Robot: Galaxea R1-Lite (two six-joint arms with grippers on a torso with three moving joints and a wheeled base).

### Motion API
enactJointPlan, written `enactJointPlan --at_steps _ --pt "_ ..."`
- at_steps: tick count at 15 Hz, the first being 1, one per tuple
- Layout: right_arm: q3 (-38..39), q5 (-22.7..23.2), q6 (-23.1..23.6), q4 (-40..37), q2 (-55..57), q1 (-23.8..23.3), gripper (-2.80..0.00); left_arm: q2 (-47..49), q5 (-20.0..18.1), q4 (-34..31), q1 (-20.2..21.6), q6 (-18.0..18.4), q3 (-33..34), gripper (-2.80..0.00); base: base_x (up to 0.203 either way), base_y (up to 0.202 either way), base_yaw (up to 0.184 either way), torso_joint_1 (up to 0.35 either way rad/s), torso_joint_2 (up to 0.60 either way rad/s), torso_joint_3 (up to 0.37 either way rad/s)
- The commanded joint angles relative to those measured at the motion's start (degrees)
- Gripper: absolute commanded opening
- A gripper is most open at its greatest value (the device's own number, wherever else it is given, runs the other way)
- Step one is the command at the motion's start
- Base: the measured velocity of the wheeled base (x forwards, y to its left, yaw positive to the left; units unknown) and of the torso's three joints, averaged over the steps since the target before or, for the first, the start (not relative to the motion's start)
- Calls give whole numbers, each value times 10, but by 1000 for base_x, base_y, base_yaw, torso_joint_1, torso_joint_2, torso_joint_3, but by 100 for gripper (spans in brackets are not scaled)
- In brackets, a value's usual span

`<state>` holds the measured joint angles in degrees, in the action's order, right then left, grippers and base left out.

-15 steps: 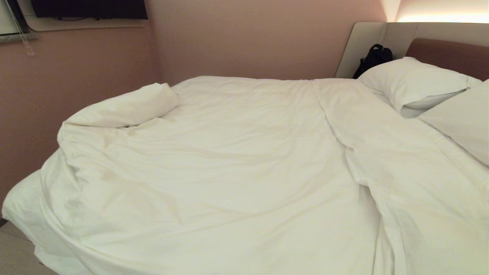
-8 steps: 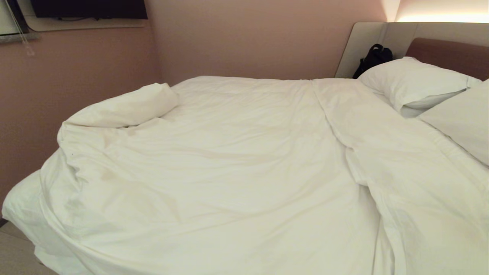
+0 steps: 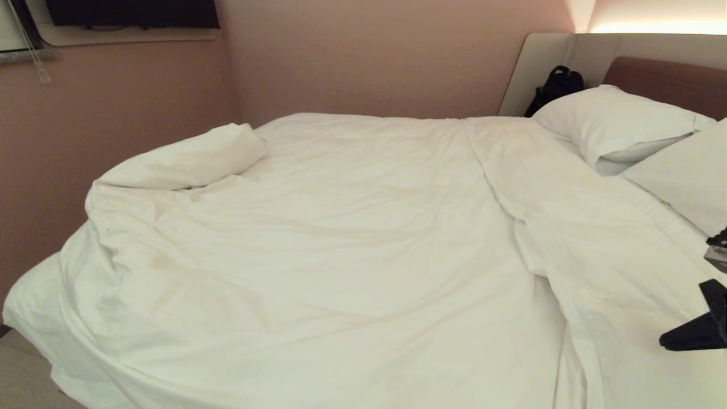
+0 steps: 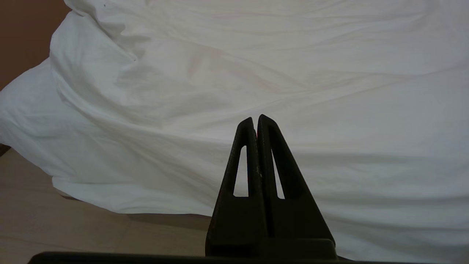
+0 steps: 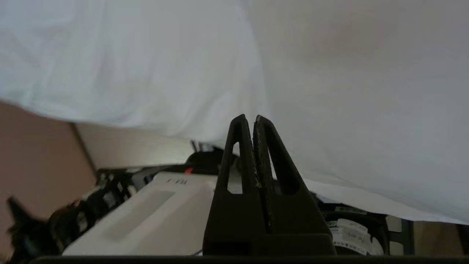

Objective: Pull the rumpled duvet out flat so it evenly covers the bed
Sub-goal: Flatten the corners of the folded blanket

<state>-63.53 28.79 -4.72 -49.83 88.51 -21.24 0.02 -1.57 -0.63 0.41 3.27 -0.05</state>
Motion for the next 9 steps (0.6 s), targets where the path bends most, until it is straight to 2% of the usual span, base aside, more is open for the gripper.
enactJointPlan --at_steps 1,4,6,9 --pt "2 -198 -203 212 24 19 -280 0 0 -1 0 0 0 -280 0 0 0 0 0 0" --pt "24 -204 -237 283 52 19 -280 0 0 -1 0 0 0 -280 0 0 0 0 0 0" --pt "54 -210 -239 329 70 20 -280 0 0 0 0 0 0 -280 0 0 0 0 0 0" --pt "106 -230 -235 346 106 30 -280 0 0 0 0 0 0 -280 0 0 0 0 0 0"
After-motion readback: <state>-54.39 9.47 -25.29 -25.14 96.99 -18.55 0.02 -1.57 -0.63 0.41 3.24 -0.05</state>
